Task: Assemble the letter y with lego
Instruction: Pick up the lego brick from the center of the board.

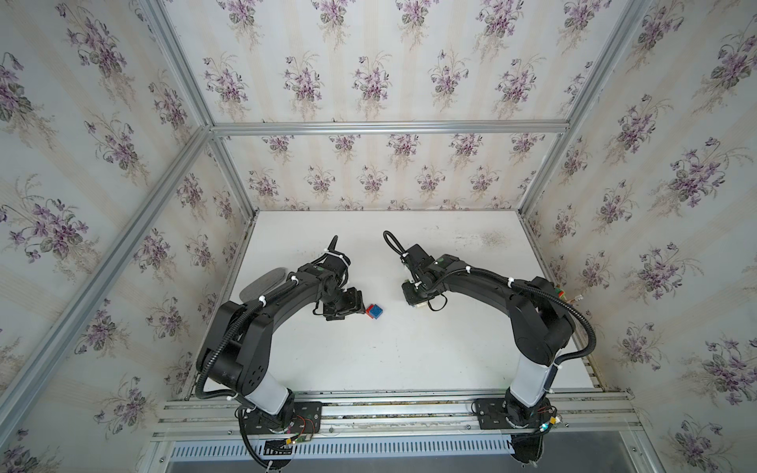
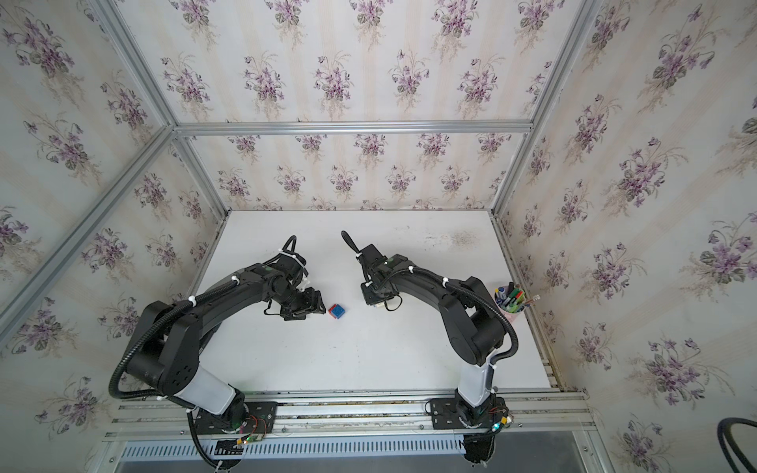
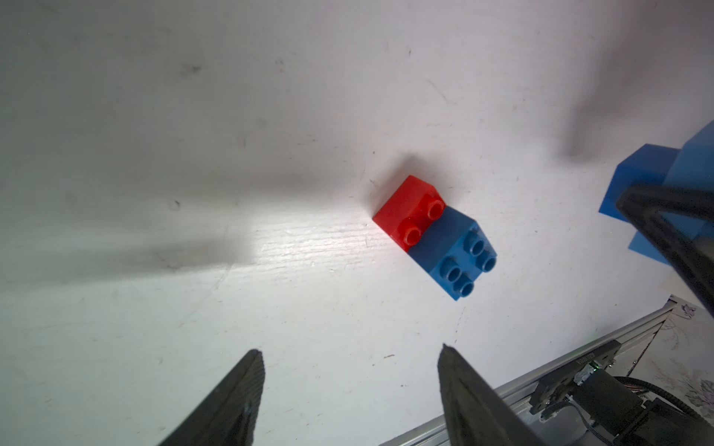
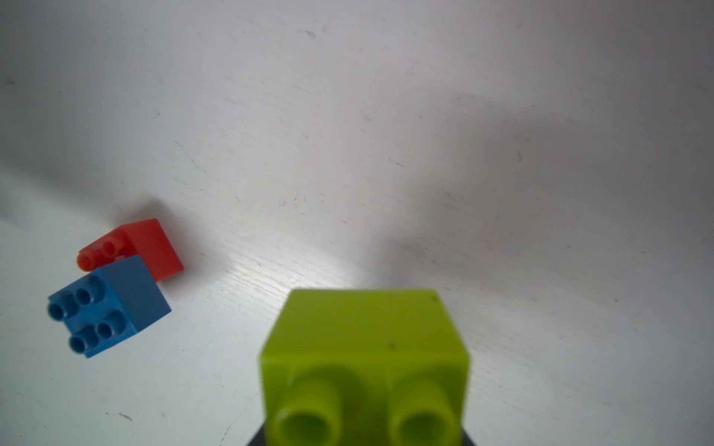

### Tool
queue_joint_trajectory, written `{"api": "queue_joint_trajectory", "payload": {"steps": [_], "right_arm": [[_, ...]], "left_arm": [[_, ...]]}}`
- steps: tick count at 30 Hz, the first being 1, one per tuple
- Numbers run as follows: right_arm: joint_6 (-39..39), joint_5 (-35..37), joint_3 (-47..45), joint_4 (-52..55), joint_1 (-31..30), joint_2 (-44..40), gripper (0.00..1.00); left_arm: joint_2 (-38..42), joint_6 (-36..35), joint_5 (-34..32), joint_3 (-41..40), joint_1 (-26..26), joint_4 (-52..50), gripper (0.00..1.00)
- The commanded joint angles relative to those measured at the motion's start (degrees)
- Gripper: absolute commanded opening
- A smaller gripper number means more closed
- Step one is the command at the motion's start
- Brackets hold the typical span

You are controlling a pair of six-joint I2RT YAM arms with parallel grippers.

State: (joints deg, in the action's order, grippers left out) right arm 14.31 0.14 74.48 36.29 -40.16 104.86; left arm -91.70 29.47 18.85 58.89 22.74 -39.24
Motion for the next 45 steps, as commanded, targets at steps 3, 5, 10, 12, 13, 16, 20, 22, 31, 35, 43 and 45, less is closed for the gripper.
{"api": "queue_joint_trajectory", "payload": {"steps": [3,5,10,12,13,16,20,22,31,35,43,45], "right_arm": [[-0.5,-0.7,0.4,0.8,-0.9,-1.0,0.27],[-0.4,-0.8,0.5,0.6,-1.2,-1.1,0.27],[-0.3,-1.1,0.8,0.6,-1.4,-1.1,0.27],[-0.2,-1.1,0.8,0.4,-1.5,-1.1,0.27],[-0.2,-1.1,0.9,0.4,-1.6,-1.0,0.27],[-0.1,-1.2,0.9,0.3,-1.6,-0.8,0.26],[0.1,-1.3,0.9,0.3,-1.8,-0.7,0.26],[0.2,-1.2,0.9,0.4,-1.8,-0.7,0.26],[-0.4,-1.5,1.2,0.4,-2.9,-1.1,0.26],[-0.4,-1.4,1.2,0.4,-3.2,-1.4,0.26],[-0.2,-1.5,0.8,0.2,-3.3,-1.6,0.25],[-0.2,-1.5,0.8,0.2,-3.3,-1.7,0.25]], "left_arm": [[-1.6,-0.9,2.2,0.9,0.1,2.2,0.73],[-2.5,-1.1,2.6,0.9,0.1,2.6,0.73],[-4.0,-1.1,2.7,0.6,0.3,3.8,0.73],[-4.3,-1.1,2.5,0.5,0.4,4.2,0.73],[-4.5,-1.1,2.5,0.5,0.3,4.3,0.73],[-5.1,-1.1,2.5,0.5,0.3,4.6,0.73],[-5.6,-1.2,2.1,0.5,0.3,4.8,0.73],[-5.9,-1.3,2.1,0.3,0.4,4.8,0.73],[-6.7,-1.4,1.0,-0.5,0.4,5.3,0.72],[-6.0,-1.1,1.0,-0.5,0.4,5.3,0.72],[-4.8,-0.5,1.4,0.3,0.4,5.4,0.72],[-5.0,-0.5,1.4,0.5,0.4,5.4,0.72]]}}
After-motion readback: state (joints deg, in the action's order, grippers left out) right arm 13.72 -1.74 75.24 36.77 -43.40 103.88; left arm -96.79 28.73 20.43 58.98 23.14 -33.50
